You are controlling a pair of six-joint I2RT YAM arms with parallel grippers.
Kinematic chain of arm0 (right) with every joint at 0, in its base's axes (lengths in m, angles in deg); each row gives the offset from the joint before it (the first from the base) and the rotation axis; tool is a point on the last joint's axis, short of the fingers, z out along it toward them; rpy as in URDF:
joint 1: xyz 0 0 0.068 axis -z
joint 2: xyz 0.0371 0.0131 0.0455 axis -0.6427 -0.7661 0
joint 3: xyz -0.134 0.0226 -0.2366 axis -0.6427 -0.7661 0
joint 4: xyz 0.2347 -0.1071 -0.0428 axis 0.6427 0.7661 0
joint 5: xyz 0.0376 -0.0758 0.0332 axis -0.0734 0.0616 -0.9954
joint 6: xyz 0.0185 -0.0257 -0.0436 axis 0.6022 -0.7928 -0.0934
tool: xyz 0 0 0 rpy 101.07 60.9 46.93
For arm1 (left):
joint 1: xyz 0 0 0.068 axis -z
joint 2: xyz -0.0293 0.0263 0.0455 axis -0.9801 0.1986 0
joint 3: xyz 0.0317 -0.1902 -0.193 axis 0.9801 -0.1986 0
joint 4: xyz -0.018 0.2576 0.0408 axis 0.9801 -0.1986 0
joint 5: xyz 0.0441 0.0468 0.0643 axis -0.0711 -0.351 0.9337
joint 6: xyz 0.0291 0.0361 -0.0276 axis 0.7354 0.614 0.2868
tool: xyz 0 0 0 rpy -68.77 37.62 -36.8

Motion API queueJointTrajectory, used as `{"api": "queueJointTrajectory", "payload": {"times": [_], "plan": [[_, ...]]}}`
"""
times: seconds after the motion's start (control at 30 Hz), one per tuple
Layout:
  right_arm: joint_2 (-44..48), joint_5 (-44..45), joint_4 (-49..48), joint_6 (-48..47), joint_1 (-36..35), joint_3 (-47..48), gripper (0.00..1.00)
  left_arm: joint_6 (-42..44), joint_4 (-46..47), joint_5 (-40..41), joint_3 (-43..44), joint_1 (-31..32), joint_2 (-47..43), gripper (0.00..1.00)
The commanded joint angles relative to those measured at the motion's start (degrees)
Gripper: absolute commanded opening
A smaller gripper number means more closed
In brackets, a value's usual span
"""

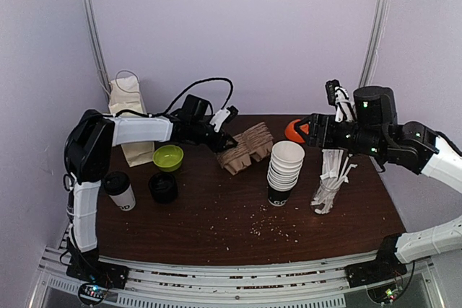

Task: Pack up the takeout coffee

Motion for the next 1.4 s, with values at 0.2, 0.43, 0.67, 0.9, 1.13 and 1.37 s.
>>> {"api": "queueJointTrajectory", "payload": {"times": [0.2, 0.43, 0.67, 0.9, 1.13, 1.37], "plan": [[2.0, -2.1, -4.2, 0.4, 0.4, -3.3, 0.77, -3.2, -6.6, 8.2, -8.7, 3.8, -7.1, 0.05], [3.5, -2.2, -4.1, 0.5, 0.4, -3.7, 0.77, -6.5, -10.8, 9.4, -13.0, 4.5, -12.8, 0.17], [3.8, -2.2, -4.5, 0.8, 0.4, -3.8, 0.77, -5.8, -15.6, 11.6, -9.4, 4.6, -14.6, 0.74], [4.6, -1.9, -4.3, 1.0, 0.4, -3.8, 0.77, -1.6, -20.1, 12.4, -6.0, 4.6, -13.1, 0.98], [4.5, -1.8, -3.9, 1.4, 0.4, -3.9, 0.77, 0.9, -21.6, 9.8, -6.2, 6.2, -10.9, 0.98], [3.9, -2.0, -3.9, 1.9, 0.4, -3.9, 0.77, 1.7, -21.6, 11.6, -5.0, 6.8, -8.3, 0.98]]}}
